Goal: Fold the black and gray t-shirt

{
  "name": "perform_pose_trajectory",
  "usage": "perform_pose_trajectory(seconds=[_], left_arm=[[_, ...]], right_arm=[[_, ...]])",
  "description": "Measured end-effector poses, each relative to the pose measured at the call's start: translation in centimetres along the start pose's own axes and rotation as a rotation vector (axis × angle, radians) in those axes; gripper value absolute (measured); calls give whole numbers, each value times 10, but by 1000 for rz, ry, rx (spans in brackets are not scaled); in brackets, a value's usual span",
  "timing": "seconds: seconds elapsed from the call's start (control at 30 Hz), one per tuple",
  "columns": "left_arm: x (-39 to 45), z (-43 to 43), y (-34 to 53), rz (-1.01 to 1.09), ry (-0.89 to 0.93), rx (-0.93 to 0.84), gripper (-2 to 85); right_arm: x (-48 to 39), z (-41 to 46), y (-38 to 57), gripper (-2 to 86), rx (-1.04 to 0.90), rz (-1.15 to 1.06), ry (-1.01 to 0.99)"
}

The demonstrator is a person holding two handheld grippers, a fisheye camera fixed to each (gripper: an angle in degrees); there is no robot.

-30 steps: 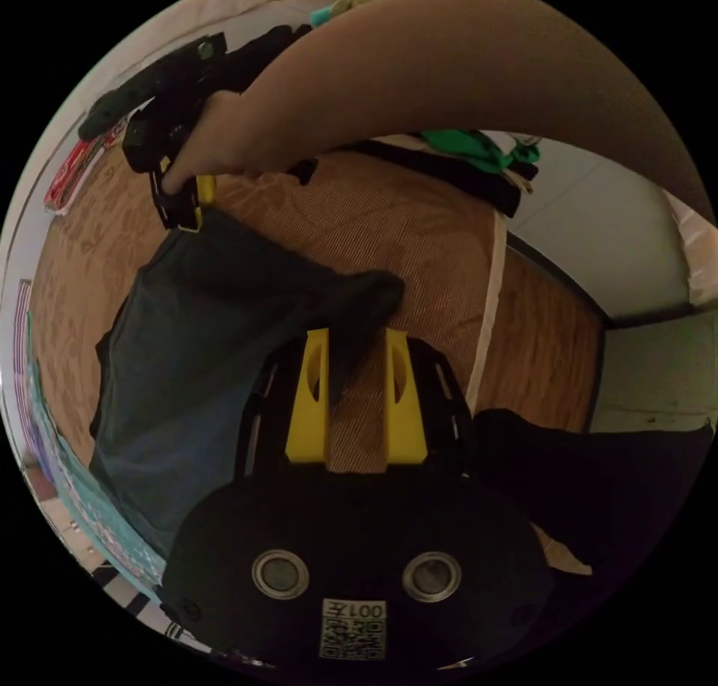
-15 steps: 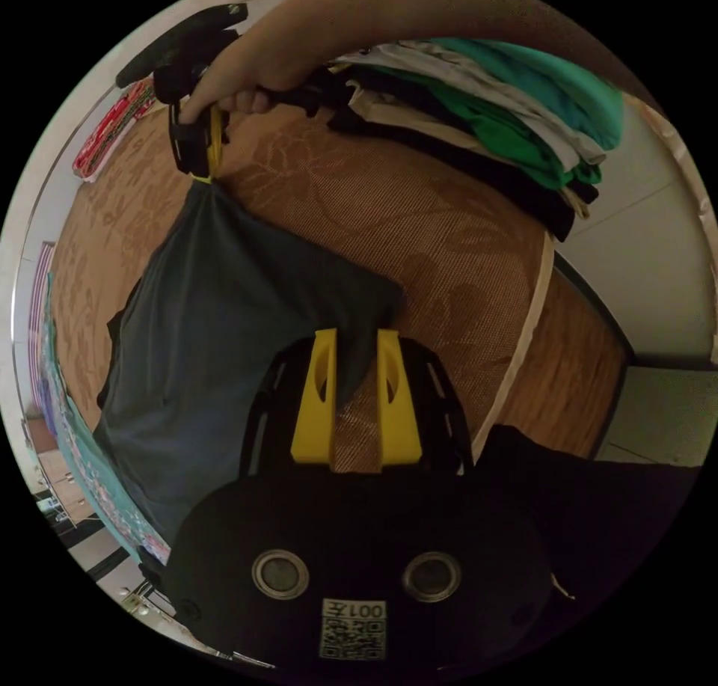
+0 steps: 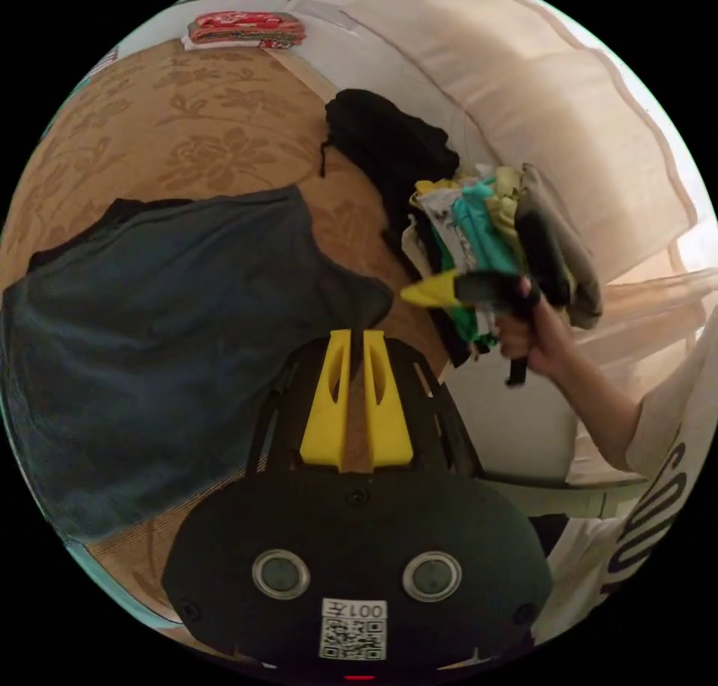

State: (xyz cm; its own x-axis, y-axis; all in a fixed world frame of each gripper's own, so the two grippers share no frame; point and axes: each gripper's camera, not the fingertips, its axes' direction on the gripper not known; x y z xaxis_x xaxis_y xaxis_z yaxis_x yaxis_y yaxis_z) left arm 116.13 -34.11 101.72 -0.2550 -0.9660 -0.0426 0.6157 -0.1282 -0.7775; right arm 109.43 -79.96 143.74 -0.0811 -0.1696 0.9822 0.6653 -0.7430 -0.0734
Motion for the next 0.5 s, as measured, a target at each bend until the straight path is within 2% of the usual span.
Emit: perform_pose_trajectory(seconds=[0.07,0.1,0.17,0.27,0.4,0.5], left_arm=[[-9,-16,3,45,-10,12,-14],[-14,-25,6,82,-19,9,-14],[-21,-37,12,132,-45,-3,-14],[-33,-55,25,220,-110,-43,-14],[-53,-83,44,329,-179,-79,-15],[-76,-113,58,362,-215,-66,-15]], right_arm=[[16,10,34,177,79,171,-233],[21,15,39,181,101,213,-289],[41,36,47,190,203,368,-555],[53,64,38,187,270,462,-830],[50,86,17,157,213,541,-893],[37,94,-2,62,156,547,-930]])
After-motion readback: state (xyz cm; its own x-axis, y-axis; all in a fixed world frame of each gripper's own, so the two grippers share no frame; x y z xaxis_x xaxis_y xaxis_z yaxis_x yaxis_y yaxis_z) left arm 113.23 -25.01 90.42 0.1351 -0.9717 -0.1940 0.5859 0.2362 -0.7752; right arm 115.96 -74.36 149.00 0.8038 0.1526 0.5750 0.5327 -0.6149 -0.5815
